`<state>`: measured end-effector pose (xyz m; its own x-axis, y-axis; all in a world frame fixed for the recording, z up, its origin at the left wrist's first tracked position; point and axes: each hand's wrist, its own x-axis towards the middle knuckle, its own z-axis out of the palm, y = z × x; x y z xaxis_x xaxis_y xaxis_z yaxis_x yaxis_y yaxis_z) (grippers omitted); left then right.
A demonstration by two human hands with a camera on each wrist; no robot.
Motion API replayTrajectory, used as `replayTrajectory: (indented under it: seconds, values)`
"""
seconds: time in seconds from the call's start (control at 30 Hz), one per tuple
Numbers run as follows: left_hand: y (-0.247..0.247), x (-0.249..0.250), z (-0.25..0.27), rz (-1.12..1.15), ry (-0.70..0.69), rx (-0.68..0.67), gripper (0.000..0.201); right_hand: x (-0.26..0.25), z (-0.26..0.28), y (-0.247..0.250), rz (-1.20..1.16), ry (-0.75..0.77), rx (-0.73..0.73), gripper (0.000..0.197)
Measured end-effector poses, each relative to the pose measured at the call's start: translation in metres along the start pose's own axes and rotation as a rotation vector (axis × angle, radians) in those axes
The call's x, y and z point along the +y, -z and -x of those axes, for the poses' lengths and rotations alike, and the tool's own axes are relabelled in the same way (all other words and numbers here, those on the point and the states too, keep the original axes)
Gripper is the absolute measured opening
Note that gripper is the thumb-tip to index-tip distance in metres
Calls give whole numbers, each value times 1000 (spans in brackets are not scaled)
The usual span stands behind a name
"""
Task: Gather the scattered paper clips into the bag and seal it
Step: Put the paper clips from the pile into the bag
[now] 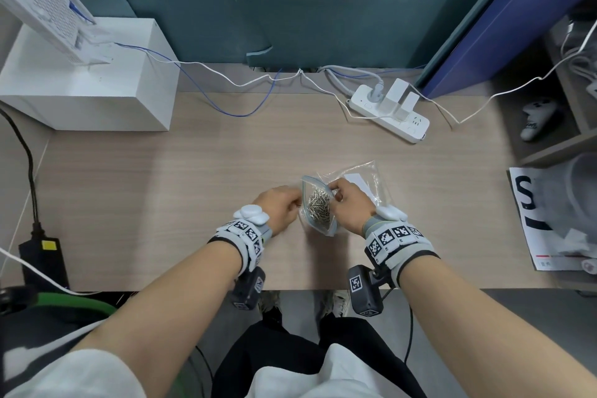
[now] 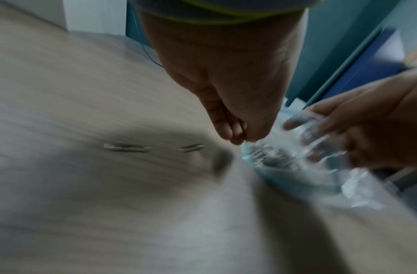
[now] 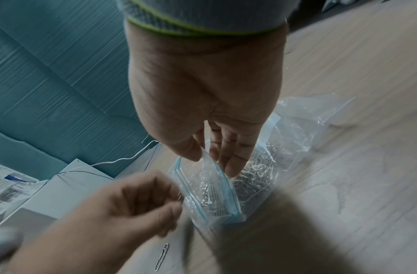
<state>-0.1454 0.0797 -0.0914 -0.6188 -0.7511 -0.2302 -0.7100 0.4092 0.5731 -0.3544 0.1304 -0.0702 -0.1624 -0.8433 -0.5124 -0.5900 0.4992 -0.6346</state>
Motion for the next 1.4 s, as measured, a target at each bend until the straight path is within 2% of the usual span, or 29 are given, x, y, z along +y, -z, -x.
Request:
replayTrajectory:
  seconds: [0.07,0.13,0.27,0.4,0.57,0.8,0.9,1.03,1.23,1.4]
  values:
    - [-1,16,-7,132,-35,17,18,-2,0,-1,1,-4,4,31]
    - [3,14,-8,195,5,23,25,-3,-1,-1,-11,-7,2,31]
    - [23,-34,12,99,173,49,28,-3,-3,0,-36,-4,-12,31]
    - [37,-68,38,-25,276,-34,26,-6,-4,-2,-3,7,-17,32]
    - [23,-70,47,-13,264,-81,27,-7,-5,-3,12,13,-27,30]
    - [8,-57,29,-101,309,46,8,-3,-7,-2,2,1,-37,31]
    - [1,-45,21,-95,316,75,10,-1,-8,-3,-4,4,-44,28]
    - [-6,-38,26,-108,305,60,21,1,-9,-4,-16,5,-35,29]
    - [-5,-32,25,-206,267,56,6,1,-10,-5,-5,6,-24,30]
    - [-8,-30,22,-324,189,4,9,2,-9,-4,5,7,-27,32]
